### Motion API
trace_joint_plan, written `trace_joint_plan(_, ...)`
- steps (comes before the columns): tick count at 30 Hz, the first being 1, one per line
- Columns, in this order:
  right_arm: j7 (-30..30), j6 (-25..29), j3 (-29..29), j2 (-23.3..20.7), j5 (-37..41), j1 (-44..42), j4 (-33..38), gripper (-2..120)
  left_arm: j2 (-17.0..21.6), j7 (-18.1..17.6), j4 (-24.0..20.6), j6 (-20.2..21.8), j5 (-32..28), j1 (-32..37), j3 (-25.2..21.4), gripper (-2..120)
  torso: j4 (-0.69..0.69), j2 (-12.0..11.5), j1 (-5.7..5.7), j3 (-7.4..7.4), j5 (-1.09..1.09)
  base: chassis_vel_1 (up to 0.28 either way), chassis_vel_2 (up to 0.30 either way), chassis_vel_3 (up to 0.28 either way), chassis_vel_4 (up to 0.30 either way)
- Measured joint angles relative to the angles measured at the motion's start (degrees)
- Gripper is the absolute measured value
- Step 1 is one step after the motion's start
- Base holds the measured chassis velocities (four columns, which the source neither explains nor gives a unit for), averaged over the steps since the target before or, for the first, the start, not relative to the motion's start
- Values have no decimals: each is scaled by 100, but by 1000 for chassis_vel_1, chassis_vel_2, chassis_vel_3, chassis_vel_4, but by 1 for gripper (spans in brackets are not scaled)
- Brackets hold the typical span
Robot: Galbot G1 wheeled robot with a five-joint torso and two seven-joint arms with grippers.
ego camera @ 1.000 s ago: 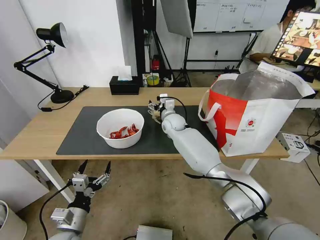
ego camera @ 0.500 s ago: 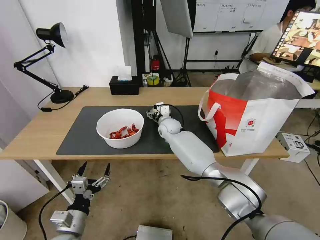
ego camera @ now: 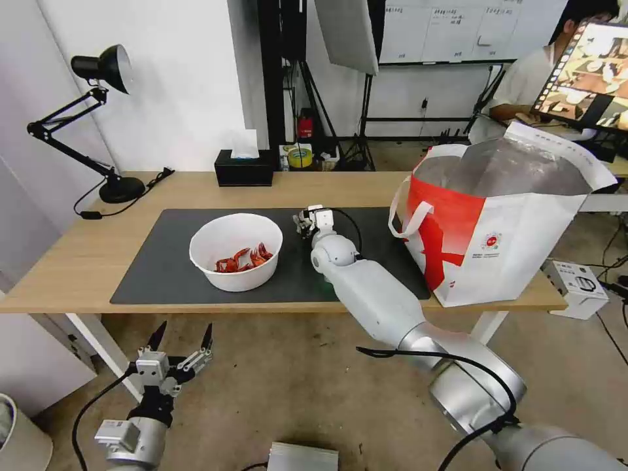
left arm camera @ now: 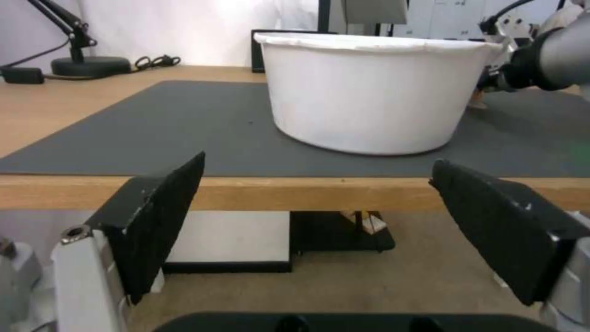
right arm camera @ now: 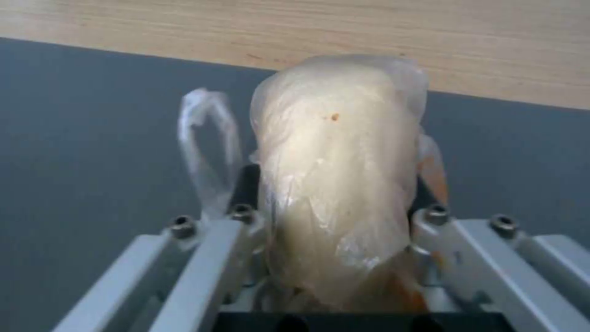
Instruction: Pick up the trash from the table and place it into the takeout bag.
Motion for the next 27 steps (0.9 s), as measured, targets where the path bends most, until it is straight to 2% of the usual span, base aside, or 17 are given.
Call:
trace_joint_plan(2,36,-9,-12,-49,37,-24,77,19,-14,0,0,-5,-7,0,-14,100,-1,0,0,0,0,0,0,0,0)
trace_joint_plan(7,129,2,2,-109,65,-108,272,8,-33,1,-10,-15,-66,16,-19,100,0,0,0,1,0,0,0,0,0)
trace_joint_plan(15,381,35,-105,-584,331,-371,1254,8,-19,-1,-23,-24,-114,9,-38,100,0,0,0,0,0,0,0,0,0)
trace_joint_plan(18,379,130,-193,-973,413,-546,1888,7,6,-2,-34,-24,-122,2,-40,100,0,-1,0,0,1,0,0,0,0)
trace_joint_plan(19,379,130,-193,-973,413,-546,1888,7,6,-2,-34,-24,-122,2,-40,100,0,-1,0,0,1,0,0,0,0)
trace_joint_plan(22,377,203,-288,-1458,517,-786,2700,7,33,-3,-47,-25,-136,-13,-34,100,-1,-1,0,0,1,0,0,0,0)
trace_joint_plan(23,377,203,-288,-1458,517,-786,2700,7,33,-3,-47,-25,-136,-13,-34,100,-1,-1,0,0,1,0,0,0,0)
trace_joint_plan(26,386,312,-314,-1991,641,-1119,3591,7,68,-6,-51,-25,-157,-19,-38,100,-2,-1,0,0,1,0,0,0,0)
trace_joint_plan(27,386,312,-314,-1991,641,-1119,3591,7,68,-6,-51,-25,-157,-19,-38,100,-2,-1,0,0,1,0,0,0,0)
